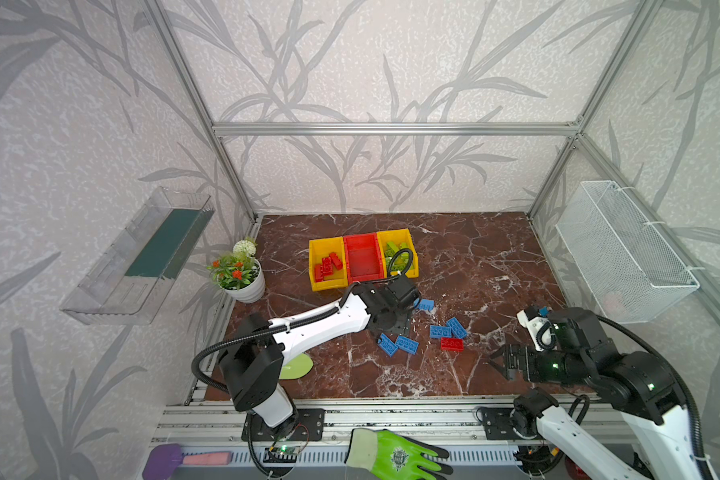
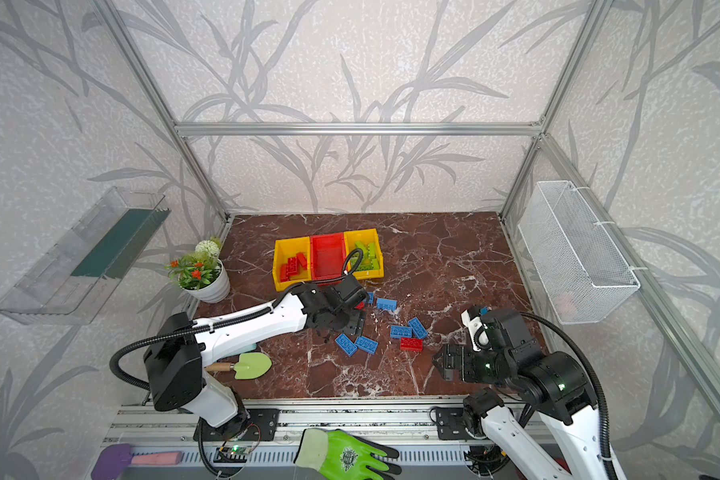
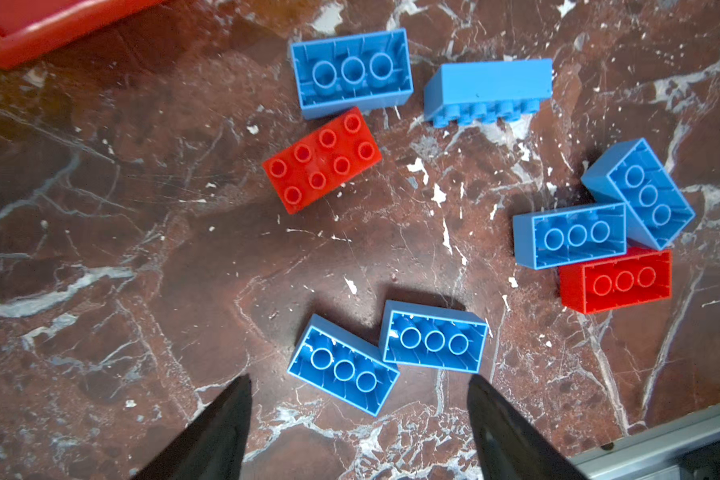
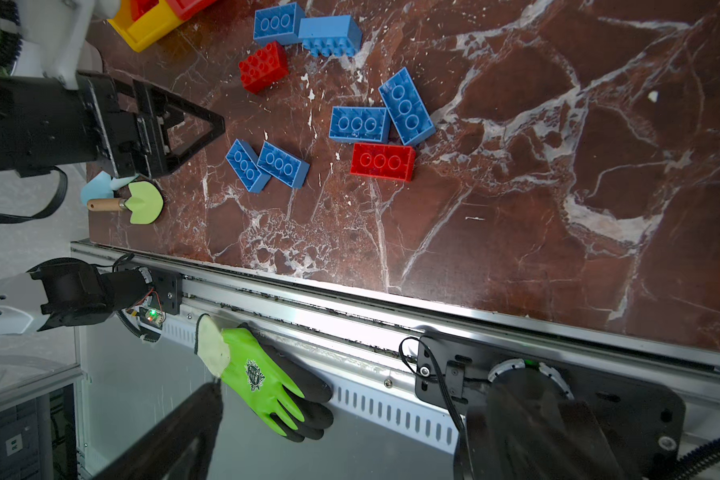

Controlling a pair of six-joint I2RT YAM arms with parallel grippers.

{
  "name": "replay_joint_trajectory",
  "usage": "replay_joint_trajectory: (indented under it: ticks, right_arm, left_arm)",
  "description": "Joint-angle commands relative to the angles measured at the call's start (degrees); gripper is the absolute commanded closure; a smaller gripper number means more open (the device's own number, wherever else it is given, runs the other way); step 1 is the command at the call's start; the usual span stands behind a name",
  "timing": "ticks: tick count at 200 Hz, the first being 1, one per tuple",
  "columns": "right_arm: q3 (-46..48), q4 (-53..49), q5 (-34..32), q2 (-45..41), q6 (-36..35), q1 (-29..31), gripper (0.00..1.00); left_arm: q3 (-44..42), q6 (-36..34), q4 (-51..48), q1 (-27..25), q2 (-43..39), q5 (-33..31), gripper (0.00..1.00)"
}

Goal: Sort the legos into containers by color
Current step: 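Move the left gripper toward the red brick among the blue bricks, then grasp the red brick with the left gripper and lift it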

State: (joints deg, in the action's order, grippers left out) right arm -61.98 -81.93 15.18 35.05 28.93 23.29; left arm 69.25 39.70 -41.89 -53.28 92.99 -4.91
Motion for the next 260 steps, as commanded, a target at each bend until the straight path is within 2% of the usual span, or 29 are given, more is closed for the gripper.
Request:
replay_joint_trajectory:
  ticks: [1,38,62,69,87,91,178,260]
  right_arm:
    - [-0.79,-2.03,0.53,-0.33,-0.40,-0.17,0.01]
    - [-0.91,-3.93,-1.12,-1.37,-0.17,-0.17,0.01]
    - [-0.88,-4.70,-2.46,-1.96,0.84,-0.17,0.01]
    - [-1.09,-4.69,-2.82,-1.90,1.10,-0.17,0.01]
    - [-1.23,-4.44,-3.47,-1.65,1.48,-0.17,0.01]
    - [-1.27,-4.30,-3.44,-1.57,1.56,-0.14,0.01]
    - [-2.48,-2.88,-4.72,2.08,-0.66,-0.17,0.01]
    - [-3.54,-2.62,-5.95,4.58,-3.06,-0.17,0.01]
  left_arm:
    - [1.25,1.10,1.61,0.25,2.75,-3.24,0.18]
    - [6.07,-3.46,-1.07,1.57,8.83,-5.95,0.18]
    - [7.67,1.77,-2.58,4.11,10.59,-4.64,0.17]
    - [7.39,4.13,-2.04,4.62,10.62,-4.17,0.12]
    - [7.79,9.04,-1.38,5.22,11.73,-2.59,0.11]
    - [8.04,9.66,-1.33,5.28,12.12,-2.27,0.07]
    - [13.57,17.30,-2.41,5.75,19.85,-0.72,0.05]
    - [16.34,20.97,-4.12,8.32,24.57,-3.01,0.08]
